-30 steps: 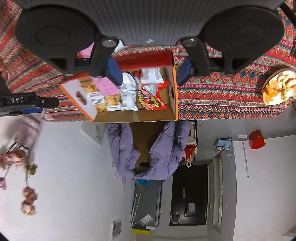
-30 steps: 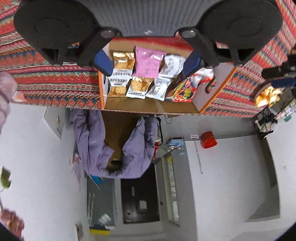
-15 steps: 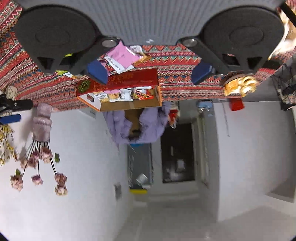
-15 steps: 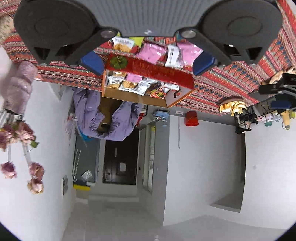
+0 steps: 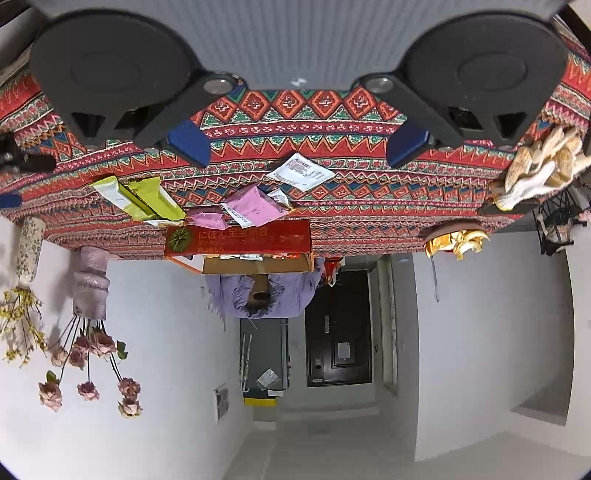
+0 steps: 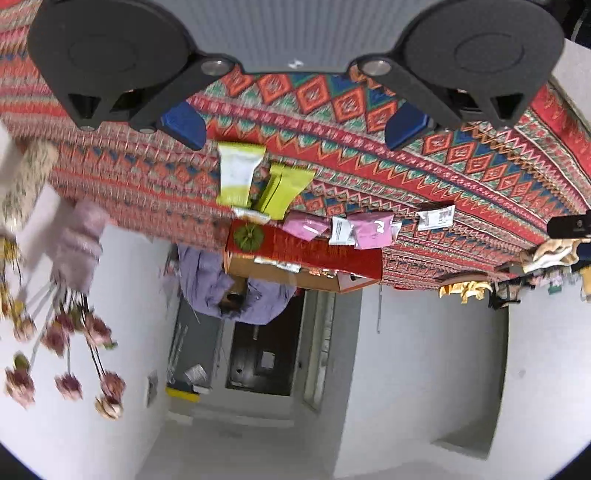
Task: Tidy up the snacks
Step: 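Move both grippers back over the remaining packets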
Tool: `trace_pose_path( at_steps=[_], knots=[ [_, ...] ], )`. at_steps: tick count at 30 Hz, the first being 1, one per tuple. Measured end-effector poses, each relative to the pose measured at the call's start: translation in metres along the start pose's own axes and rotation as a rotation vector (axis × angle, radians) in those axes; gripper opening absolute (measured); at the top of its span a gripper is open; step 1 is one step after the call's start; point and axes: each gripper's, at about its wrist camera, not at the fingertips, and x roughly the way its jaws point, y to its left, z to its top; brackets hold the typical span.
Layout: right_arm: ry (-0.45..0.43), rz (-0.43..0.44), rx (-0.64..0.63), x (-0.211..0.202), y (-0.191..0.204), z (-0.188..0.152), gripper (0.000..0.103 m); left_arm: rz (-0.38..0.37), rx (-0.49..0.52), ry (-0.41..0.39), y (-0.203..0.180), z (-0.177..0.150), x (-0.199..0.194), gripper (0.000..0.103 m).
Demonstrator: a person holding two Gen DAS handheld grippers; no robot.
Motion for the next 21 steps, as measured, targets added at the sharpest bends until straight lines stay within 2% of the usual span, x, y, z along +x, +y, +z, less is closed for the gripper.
trace_pose_path(
  at_steps=[8, 11, 16, 21],
  knots=[
    [0.029, -0.004, 0.034, 0.009, 0.0, -0.004, 0.103, -0.014, 0.012, 0.046, -0.003, -0.005, 0.019, 0.103],
    [0.04, 0.008, 0.046, 0.018, -0.002, 0.0, 0.103, -0.022, -0.007, 0.085, -0.004, -0.004, 0.035, 0.103],
    [0.048, 0.012, 0.13, 0.039, -0.012, 0.01, 0.103, -0.022, -0.032, 0.164, -0.011, -0.003, 0.075, 0.103],
    [0.046, 0.003, 0.163, 0.062, -0.021, 0.024, 0.102, -0.03, -0.127, 0.249, -0.006, 0.009, 0.135, 0.103]
  ],
)
